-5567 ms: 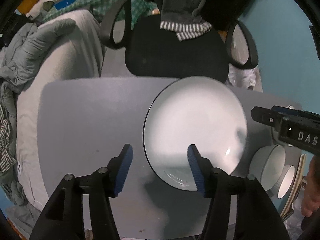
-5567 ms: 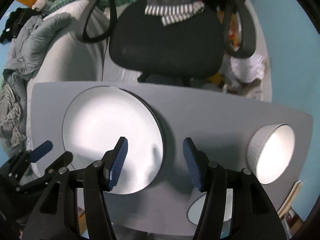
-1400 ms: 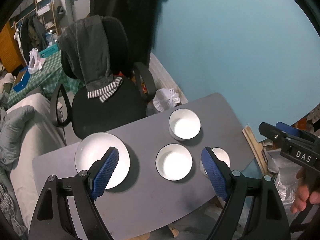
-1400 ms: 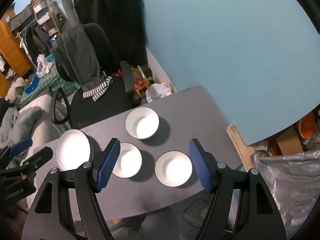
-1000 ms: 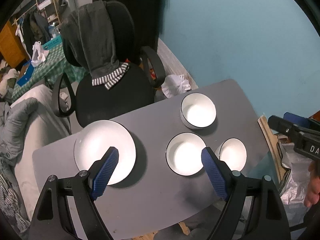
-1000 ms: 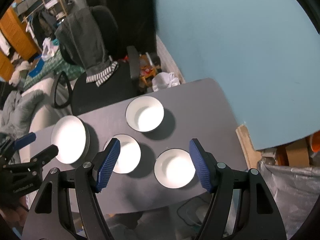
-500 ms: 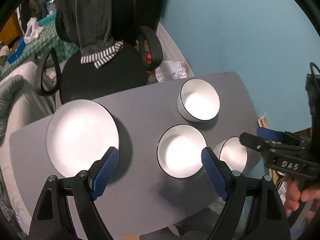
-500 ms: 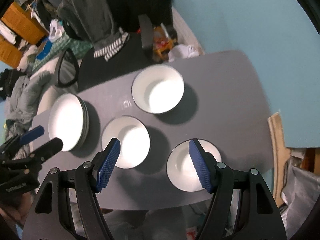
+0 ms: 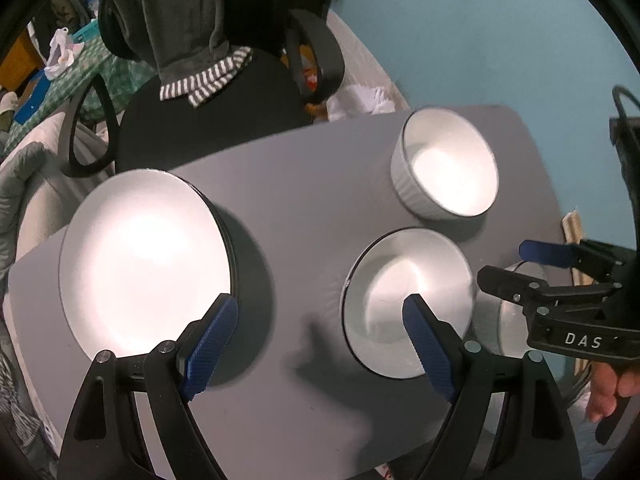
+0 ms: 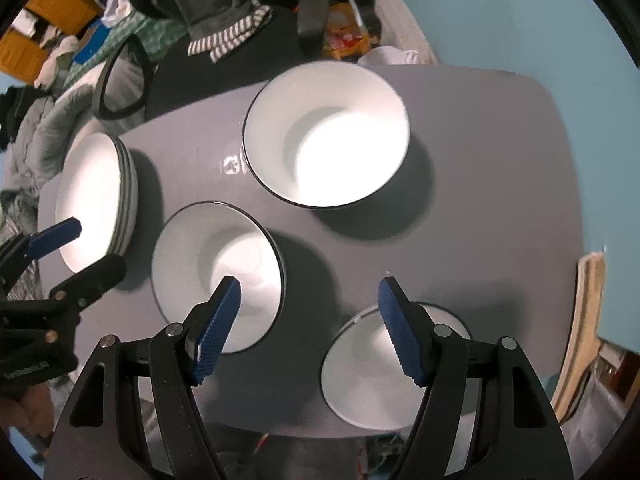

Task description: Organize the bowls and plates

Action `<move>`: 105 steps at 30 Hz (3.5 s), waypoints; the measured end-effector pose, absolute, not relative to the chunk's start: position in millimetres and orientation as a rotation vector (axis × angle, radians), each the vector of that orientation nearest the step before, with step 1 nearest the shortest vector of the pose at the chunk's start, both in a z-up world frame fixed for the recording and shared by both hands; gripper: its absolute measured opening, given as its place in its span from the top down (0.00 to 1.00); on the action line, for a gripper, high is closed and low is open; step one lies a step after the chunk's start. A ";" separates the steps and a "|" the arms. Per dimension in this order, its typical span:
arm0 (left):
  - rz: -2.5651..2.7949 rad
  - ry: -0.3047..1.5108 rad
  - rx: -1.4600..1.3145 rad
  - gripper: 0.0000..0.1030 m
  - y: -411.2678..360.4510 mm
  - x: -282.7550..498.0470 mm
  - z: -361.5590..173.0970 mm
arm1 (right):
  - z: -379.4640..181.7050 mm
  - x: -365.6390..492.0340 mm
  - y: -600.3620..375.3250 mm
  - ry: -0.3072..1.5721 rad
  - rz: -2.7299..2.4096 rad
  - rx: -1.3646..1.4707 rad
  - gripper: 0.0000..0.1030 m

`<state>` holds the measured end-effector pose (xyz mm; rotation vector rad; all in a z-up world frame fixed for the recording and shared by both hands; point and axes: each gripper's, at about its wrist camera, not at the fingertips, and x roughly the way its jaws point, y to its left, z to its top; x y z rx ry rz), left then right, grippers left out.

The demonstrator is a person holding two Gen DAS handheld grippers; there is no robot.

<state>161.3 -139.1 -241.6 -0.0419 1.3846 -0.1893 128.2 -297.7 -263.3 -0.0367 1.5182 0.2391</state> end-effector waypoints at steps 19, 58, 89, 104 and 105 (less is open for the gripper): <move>-0.167 1.506 -0.076 0.17 -145.8 162.2 -288.9 | -310.4 138.4 -291.5 1.593 0.341 -0.060 0.32; -0.121 1.593 -0.288 0.84 -153.1 140.2 -331.5 | -327.6 144.1 -269.8 1.647 0.352 -0.042 0.92; -0.228 1.433 -0.189 0.84 -175.6 182.9 -282.1 | -237.8 181.2 -298.8 1.503 0.287 -0.054 0.92; -0.196 1.465 -0.137 0.84 -197.1 220.4 -305.1 | -261.6 228.4 -322.0 1.555 0.273 -0.026 0.92; -0.195 1.466 -0.139 0.84 -197.9 220.4 -305.6 | -264.5 228.6 -322.4 1.559 0.274 -0.023 0.92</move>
